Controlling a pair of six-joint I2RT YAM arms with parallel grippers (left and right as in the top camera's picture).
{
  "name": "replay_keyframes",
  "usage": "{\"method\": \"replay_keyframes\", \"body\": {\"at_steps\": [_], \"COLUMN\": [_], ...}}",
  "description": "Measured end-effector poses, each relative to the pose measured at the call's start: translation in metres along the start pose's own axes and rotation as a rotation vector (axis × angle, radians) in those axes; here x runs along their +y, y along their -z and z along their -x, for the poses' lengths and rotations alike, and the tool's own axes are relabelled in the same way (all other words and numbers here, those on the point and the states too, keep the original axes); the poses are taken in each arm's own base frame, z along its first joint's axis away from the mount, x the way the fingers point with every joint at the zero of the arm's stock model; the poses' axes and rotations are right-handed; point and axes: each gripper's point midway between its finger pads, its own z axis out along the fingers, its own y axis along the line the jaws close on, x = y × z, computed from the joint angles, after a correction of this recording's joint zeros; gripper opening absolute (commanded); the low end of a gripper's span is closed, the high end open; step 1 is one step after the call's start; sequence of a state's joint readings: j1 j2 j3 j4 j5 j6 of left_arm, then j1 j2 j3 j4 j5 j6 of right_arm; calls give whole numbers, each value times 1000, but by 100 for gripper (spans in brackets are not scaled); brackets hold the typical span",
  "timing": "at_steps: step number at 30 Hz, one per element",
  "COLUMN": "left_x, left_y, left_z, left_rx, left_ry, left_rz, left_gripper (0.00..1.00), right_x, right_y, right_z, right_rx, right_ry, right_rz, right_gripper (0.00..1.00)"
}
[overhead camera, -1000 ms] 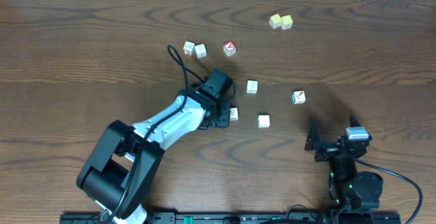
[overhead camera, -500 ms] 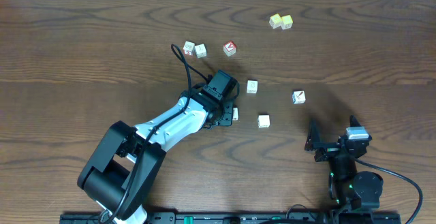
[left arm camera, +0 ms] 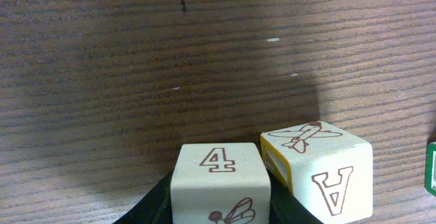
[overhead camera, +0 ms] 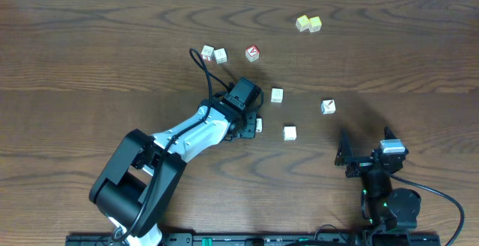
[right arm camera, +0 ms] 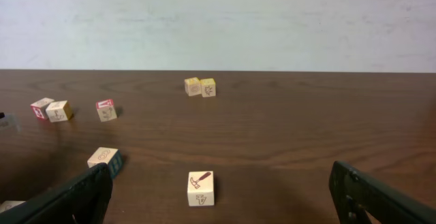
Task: Lift 5 blocks
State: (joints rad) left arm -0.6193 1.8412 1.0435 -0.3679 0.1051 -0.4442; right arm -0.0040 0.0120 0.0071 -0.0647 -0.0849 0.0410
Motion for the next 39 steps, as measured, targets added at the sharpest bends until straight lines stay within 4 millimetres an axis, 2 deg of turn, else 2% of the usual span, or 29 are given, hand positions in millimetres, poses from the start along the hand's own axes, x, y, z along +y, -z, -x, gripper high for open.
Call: {"method": "replay_keyframes", "body": {"at_steps": [4, 9, 21, 24, 28, 34, 37, 39], "left_x": [0, -1, 0, 2, 6, 16, 29, 40], "left_y": [0, 0, 2, 8, 25, 68, 102, 125], "left_z": [0, 1, 1, 3, 14, 30, 34, 35], "left_rx": [-1, -5, -1, -7, -48, -127, -172, -205], "left_ry": [1, 1, 1, 8, 30, 73, 112, 145], "left_rz": [-1, -3, 0, -1, -14, -35, -39, -39], "left_gripper": [43, 49, 50, 50, 50, 50, 50, 59], "right_x": [0, 0, 0, 0, 0, 0, 0, 0], "right_y": [0, 0, 0, 0, 0, 0, 0, 0], "right_z": [0, 0, 0, 0, 0, 0, 0, 0], "right_rx": [0, 0, 0, 0, 0, 0, 0, 0], "right_ry": [0, 0, 0, 0, 0, 0, 0, 0], "right_rz": [0, 0, 0, 0, 0, 0, 0, 0], "right_gripper": [99, 99, 99, 99, 99, 99, 99, 99]}}
